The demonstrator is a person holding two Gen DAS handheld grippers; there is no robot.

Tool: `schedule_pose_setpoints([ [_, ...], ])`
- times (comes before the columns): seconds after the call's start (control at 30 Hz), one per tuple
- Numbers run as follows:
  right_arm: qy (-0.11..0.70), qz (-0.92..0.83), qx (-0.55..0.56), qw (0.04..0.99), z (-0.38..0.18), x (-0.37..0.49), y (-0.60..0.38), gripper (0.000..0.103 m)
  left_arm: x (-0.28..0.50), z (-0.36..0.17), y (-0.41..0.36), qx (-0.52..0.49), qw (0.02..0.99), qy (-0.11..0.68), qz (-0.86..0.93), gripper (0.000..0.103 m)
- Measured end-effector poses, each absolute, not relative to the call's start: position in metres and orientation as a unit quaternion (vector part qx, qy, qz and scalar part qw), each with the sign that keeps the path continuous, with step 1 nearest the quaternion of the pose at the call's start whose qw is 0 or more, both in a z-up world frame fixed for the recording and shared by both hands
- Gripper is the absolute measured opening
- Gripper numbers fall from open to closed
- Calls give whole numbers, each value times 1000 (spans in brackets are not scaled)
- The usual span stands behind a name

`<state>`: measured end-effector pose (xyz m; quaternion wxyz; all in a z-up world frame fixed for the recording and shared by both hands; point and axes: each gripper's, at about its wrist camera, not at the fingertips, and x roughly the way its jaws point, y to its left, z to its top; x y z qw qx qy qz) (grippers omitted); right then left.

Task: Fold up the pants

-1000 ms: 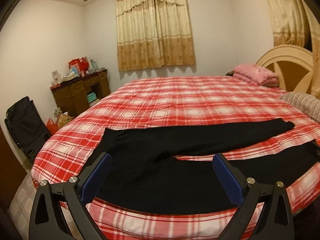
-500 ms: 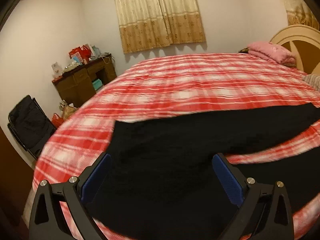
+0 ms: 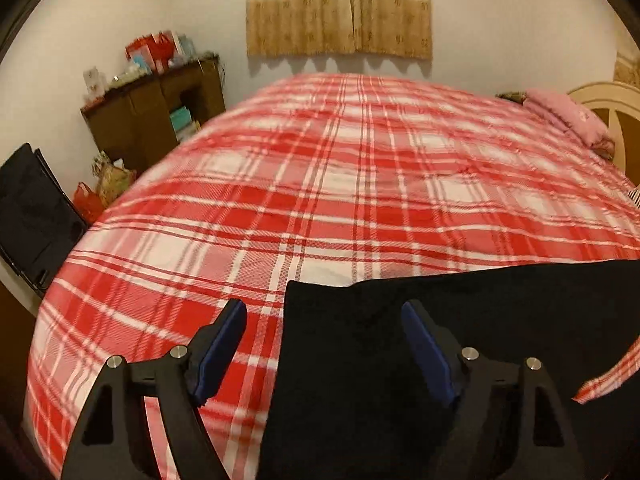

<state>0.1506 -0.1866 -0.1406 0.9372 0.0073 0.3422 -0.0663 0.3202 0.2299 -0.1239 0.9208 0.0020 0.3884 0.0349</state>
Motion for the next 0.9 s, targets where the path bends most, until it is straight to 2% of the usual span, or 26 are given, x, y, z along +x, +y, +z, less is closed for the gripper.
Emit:
schedule_pose_setpoints([
  [0.07,350,-66,10,934,-145,153,-188,103,338,-137,228,13,912,408,35,78],
  [0.1,352,-66,11,934,-147,154,-190,103,346,-143,229,17,909,414,42,74],
  [0.17,357,-67,12,932,-148,156,-192,103,361,-153,235,9,900,433,41,44],
  [0.3,364,-61,32,929,-144,165,-210,95,371,-165,248,-20,894,447,29,31],
  [0.37,363,-65,48,928,-135,173,-231,88,368,-167,251,-26,899,437,13,24],
  [0.53,359,-109,77,924,-110,205,-298,80,367,-170,258,-62,899,432,14,23],
  [0.6,370,-125,92,916,-105,225,-328,70,367,-171,252,-42,902,430,23,23],
  [0.7,378,-157,79,909,-100,257,-364,64,368,-171,245,-17,906,423,32,23],
  [0.73,378,-167,69,908,-99,268,-373,58,367,-173,245,-17,906,422,33,23],
  [0.9,404,-183,110,890,-111,317,-428,57,368,-176,249,-28,910,413,30,23],
])
